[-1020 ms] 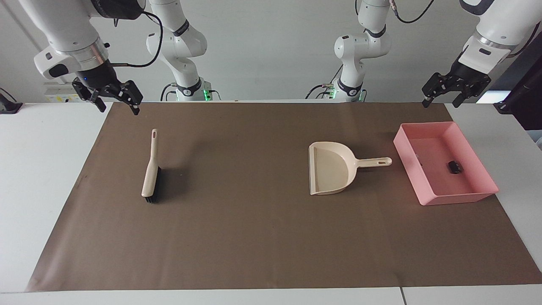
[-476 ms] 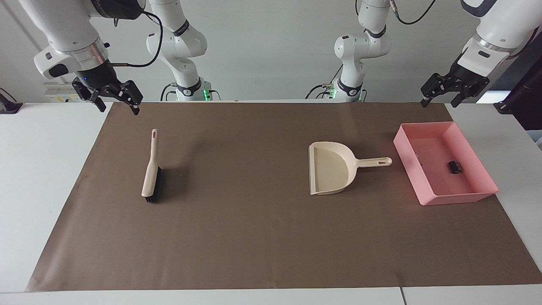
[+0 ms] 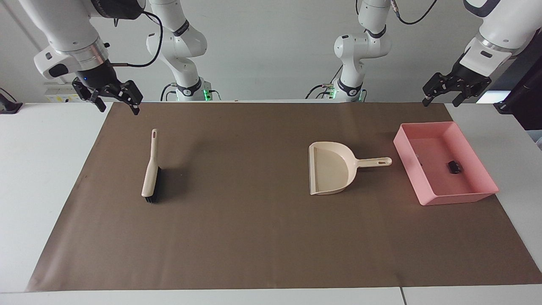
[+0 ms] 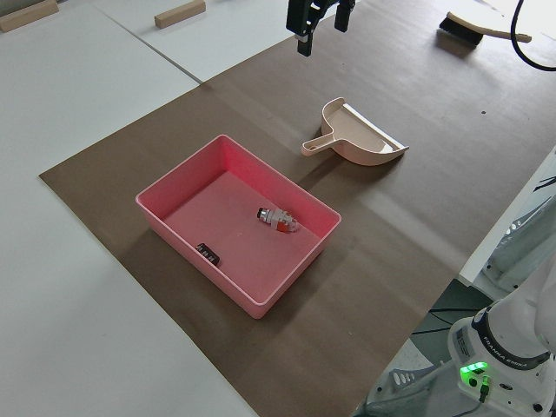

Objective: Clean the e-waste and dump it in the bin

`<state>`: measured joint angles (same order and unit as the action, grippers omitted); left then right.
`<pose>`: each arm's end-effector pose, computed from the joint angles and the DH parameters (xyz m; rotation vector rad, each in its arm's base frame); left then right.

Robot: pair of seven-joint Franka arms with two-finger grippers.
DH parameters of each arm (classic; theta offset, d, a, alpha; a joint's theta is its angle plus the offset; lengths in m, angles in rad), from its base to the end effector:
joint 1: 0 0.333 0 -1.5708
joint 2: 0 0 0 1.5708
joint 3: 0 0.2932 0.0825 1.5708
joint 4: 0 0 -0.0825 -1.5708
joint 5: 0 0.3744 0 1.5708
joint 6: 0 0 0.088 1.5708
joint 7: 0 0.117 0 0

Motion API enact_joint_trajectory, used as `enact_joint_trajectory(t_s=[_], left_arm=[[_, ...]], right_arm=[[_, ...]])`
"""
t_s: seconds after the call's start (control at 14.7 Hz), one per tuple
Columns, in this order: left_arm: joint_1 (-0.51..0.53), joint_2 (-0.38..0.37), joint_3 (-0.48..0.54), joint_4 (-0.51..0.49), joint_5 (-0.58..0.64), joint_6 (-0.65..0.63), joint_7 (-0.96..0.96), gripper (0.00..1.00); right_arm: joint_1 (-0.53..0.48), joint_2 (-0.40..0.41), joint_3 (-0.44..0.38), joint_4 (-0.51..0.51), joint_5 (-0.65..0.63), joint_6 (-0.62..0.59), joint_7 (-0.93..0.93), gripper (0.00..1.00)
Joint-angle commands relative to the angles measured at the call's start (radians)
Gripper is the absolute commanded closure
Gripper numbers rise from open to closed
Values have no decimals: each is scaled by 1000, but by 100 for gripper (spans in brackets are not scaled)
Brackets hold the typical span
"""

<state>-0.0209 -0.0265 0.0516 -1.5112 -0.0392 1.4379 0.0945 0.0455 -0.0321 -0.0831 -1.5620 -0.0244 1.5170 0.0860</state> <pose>0.5229 0.0114 0.6218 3.0959 -0.1055 -0.0685 0.5298 -0.0236 0.6083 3.1135 -0.1944 -0.0195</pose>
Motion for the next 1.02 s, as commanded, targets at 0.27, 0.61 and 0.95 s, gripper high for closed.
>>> enact_joint_trajectory(t_s=[0.27,0.61,0.95], left_arm=[[-37,-15,30,-41,-5,1,-12,2],[-56,-1,19,-24,18,24,-18,2],[-59,-10,14,-35,18,19,-24,1]], right_arm=[[-1,-17,-4,-15,3,-8,-19,0],[-1,-17,-4,-15,1,-9,-19,0],[-1,-17,-4,-15,1,-8,-19,0]])
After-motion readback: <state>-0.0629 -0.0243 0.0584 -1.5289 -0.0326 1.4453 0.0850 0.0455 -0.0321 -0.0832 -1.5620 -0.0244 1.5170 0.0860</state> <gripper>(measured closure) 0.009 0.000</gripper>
